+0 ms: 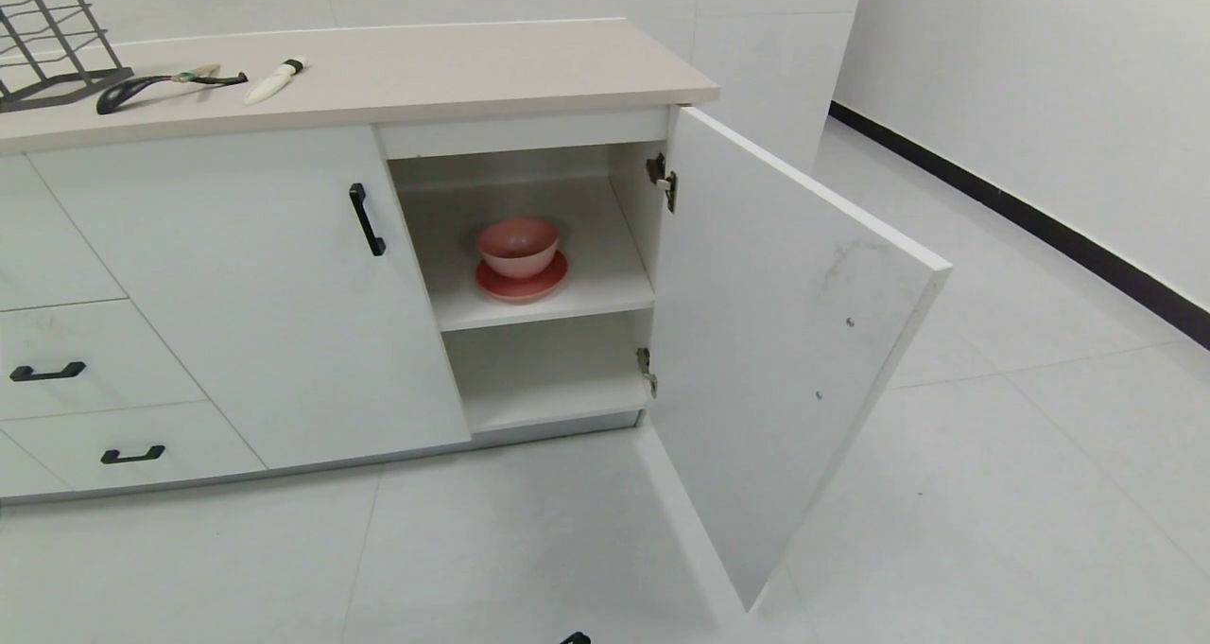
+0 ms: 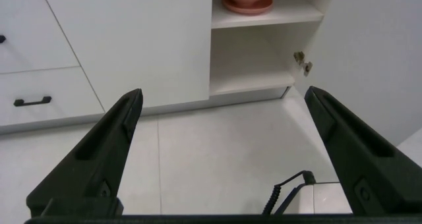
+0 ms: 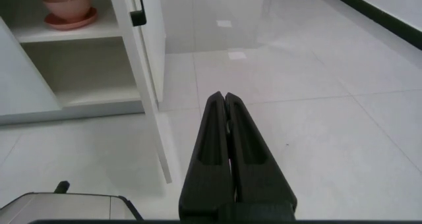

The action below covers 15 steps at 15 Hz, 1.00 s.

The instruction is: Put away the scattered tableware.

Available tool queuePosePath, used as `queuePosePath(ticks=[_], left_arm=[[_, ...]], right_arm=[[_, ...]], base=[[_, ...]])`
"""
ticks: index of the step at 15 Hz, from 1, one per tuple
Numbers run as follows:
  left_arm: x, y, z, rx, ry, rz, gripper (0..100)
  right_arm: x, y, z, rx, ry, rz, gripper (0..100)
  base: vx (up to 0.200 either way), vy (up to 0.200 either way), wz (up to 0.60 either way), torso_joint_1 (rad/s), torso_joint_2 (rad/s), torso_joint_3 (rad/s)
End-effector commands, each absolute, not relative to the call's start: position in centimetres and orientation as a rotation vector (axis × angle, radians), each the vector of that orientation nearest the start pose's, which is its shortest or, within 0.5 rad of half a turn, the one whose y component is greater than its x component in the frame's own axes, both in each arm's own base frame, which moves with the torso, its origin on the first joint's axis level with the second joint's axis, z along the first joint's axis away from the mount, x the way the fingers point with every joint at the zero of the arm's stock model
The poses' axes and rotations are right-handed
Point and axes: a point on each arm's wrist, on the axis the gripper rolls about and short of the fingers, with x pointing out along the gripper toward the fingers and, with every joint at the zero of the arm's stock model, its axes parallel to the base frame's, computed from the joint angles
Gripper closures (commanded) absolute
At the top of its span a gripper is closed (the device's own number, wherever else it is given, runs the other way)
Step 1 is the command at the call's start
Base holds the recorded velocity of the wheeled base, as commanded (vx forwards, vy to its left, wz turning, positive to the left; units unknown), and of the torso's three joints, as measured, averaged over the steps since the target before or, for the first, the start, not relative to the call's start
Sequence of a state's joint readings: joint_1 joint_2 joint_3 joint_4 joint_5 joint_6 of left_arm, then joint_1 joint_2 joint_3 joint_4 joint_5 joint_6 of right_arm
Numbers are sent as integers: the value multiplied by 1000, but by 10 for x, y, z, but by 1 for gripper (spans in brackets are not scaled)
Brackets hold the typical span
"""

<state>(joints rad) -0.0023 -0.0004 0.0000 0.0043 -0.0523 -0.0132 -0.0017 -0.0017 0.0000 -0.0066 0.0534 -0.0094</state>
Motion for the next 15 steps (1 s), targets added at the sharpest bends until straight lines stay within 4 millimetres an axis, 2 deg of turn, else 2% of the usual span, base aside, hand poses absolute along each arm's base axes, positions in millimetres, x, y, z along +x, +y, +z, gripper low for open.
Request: queuePosePath(ticks=[1,6,7,8,10,12,14,15], left_arm=[[-23,-1,75,-14,5,-55,0],[-23,-1,75,-8,5,-57,0],[-23,-1,75,-6,5,-57,0],[-23,-1,75,-6,5,-57,0],[-23,-1,75,-6,5,-57,0],[-23,-1,75,-8,5,-57,0],[-23,-1,75,-6,5,-55,0],[-23,-1,75,-6,5,-55,0]], right_arm=[[-23,1,76,-9,-8,52,100],[-23,1,79,-6,-38,51,100],[-23,1,83,-4,-74,51,100],[-25,2,98,-20,-226,61,100],[-22,5,102,-69,-197,177,100],[-15,5,110,-68,-144,208,100],[22,6,141,-98,-23,288,100],[34,7,146,-97,-12,301,100]], base=[[0,0,0,0,0,0],[0,0,0,0,0,0],[0,0,0,0,0,0],[0,0,0,0,0,0],[0,0,0,0,0,0],[0,0,0,0,0,0],[0,0,0,0,0,0],[0,0,0,0,0,0]])
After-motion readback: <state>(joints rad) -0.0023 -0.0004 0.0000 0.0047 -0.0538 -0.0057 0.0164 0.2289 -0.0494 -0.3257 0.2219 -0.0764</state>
